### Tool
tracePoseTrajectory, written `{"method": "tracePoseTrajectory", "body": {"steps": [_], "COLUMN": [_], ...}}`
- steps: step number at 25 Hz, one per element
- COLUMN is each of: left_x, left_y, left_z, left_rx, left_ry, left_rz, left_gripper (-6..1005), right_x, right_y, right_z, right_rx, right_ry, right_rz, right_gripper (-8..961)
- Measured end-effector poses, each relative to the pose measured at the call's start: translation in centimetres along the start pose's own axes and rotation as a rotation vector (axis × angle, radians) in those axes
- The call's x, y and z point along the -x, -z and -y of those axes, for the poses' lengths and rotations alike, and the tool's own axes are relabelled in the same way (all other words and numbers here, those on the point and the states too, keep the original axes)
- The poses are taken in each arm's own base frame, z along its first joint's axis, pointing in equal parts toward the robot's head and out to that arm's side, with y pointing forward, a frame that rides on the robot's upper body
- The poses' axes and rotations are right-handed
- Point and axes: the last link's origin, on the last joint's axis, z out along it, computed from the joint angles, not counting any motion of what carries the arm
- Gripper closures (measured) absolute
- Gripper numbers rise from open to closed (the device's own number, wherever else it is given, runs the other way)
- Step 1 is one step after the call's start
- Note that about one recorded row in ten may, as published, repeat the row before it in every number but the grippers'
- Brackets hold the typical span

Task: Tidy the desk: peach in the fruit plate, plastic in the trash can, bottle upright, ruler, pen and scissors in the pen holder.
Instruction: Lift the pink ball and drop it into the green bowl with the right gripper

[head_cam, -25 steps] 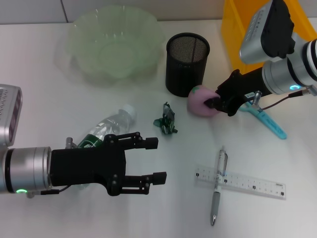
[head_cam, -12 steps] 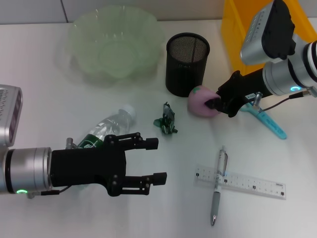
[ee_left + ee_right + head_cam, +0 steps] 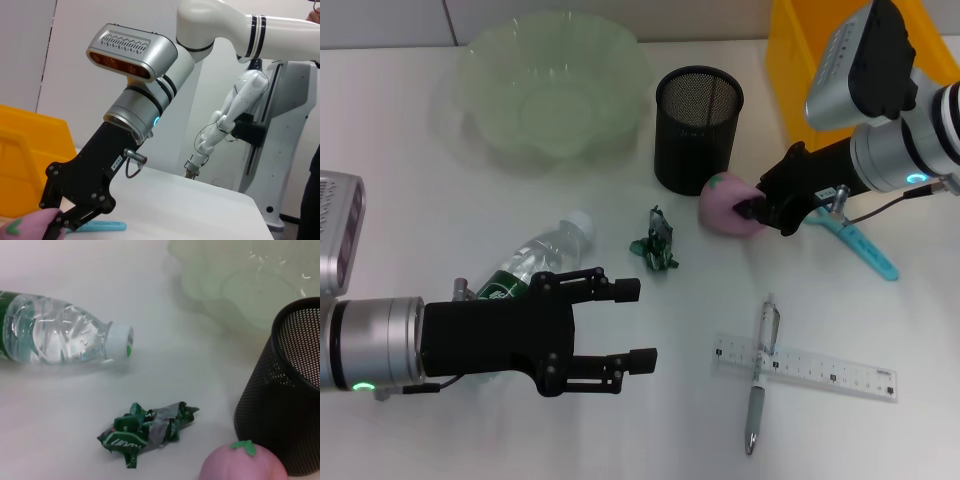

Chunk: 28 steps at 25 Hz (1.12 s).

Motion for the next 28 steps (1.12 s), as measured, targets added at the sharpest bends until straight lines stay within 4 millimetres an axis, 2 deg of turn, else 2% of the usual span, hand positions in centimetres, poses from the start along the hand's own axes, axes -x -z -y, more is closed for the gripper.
{"method": "tracePoseTrajectory", "body": {"steps": [12,19,28], "left_x": [0.0,-0.1,-0.3], "left_y": [0.0,0.1,0.1], "left_z": [0.0,0.1,0.2], "left_rx": [-0.001,-0.009,-0.016], "left_ry": [-0.002,-0.004,-0.003], "left_rz": [0.001,-0.006,-0.016], "left_gripper": [203,203,203], "right_x": [0.3,0.7,-1.0], "right_y": [0.4,3.1,6.3], "right_z": [0.0,-0.6,-0.4], "right_rx": [0.001,0.034,0.010], "right_ry": [0.008,-0.010,-0.070], "right_rz": [0.007,0.115,0.394], "right_gripper": [917,917,917]}}
